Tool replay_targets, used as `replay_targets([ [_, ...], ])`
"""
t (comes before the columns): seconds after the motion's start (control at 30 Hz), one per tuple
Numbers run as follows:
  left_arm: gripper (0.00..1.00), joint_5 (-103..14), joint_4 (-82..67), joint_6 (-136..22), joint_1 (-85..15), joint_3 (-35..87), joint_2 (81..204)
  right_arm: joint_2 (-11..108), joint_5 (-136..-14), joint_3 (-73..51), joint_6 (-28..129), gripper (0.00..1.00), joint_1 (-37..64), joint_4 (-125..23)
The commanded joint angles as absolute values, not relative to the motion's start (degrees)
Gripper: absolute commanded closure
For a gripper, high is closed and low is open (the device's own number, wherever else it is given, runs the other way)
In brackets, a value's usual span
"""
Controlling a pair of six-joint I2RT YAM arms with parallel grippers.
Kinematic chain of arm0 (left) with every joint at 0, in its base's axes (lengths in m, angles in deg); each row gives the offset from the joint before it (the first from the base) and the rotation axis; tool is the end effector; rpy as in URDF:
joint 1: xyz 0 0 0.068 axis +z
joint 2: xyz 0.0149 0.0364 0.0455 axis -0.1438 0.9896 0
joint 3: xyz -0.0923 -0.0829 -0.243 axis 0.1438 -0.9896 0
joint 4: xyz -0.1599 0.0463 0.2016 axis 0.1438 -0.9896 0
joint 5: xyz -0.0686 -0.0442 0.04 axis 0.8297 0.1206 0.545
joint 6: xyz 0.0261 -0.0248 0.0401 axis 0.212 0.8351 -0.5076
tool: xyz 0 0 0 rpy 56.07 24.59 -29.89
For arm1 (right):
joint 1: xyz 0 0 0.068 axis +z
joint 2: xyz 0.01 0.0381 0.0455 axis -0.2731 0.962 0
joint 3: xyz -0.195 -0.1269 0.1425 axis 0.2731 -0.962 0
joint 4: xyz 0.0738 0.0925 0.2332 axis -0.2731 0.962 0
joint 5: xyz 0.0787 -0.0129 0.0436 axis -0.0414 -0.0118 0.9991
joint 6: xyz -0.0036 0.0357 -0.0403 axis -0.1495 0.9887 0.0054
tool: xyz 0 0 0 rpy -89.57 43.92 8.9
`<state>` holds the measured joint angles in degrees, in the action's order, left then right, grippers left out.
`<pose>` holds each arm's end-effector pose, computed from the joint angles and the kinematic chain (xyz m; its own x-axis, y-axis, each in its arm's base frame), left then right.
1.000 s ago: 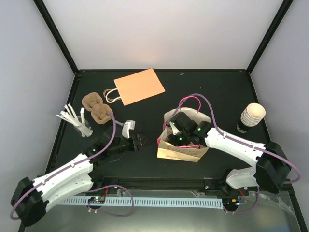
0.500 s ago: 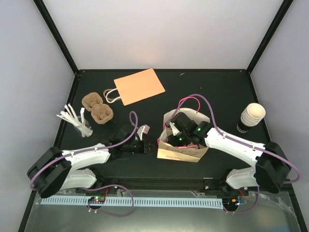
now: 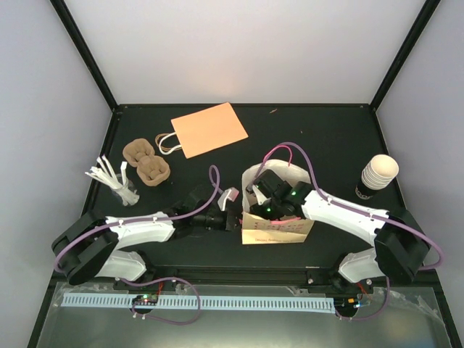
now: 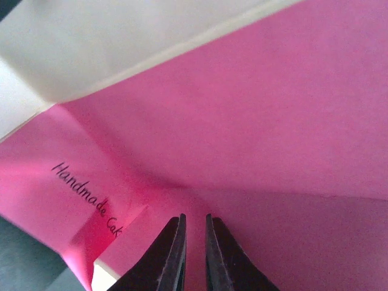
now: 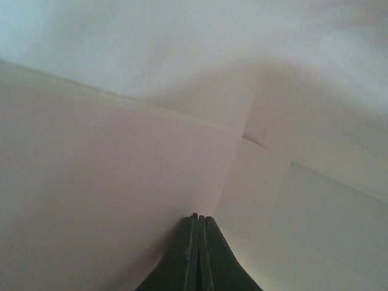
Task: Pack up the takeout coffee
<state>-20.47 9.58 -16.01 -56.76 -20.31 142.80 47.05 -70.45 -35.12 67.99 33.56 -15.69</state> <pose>0.1505 -0.1987 0.1678 -0.9469 0.0631 -0.3153 0.3107 0.4325 -0.8464 0.1664 0.2059 0.2118 -0.8639 -0.3888 -0.3202 -0.4900 0.7962 0.3551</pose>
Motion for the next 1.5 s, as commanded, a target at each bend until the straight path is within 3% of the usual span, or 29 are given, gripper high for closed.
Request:
replay_targets([
  [0.0, 0.88, -15.4, 14.7, -12.9, -58.6, -17.1, 143.1, 47.2, -68.6, -35.6, 69.1, 0.99, 33.3, -18.7],
  [0.13, 0.86, -15.7, 14.0, -10.7, -59.9, -16.7, 141.1, 46.7, -68.6, -35.9, 69.6, 0.99, 33.3, -19.1],
  [0.27, 0.74, -17.7, 11.7, -12.9, -61.8, -16.1, 137.9, 46.0, -67.9, -36.4, 69.7, 0.99, 33.0, -19.3],
  [0.57, 0.5, -22.1, 3.9, -39.2, -63.9, -16.9, 137.6, 43.7, -59.9, -36.2, 60.6, 0.99, 31.3, -15.2],
  [0.8, 0.46, -18.9, 5.1, -43.0, -65.3, -12.3, 142.8, 43.4, -57.9, -35.4, 59.9, 0.99, 30.7, -14.3],
  [1.17, 0.32, -21.8, 7.1, -39.9, -71.0, -9.9, 144.4, 43.3, -41.2, -38.6, 69.0, 0.99, 26.0, -21.7],
  [1.47, 0.28, -27.3, 3.6, -38.5, -71.8, -12.8, 140.8, 42.0, -44.9, -37.2, 69.3, 0.99, 22.4, -18.5],
])
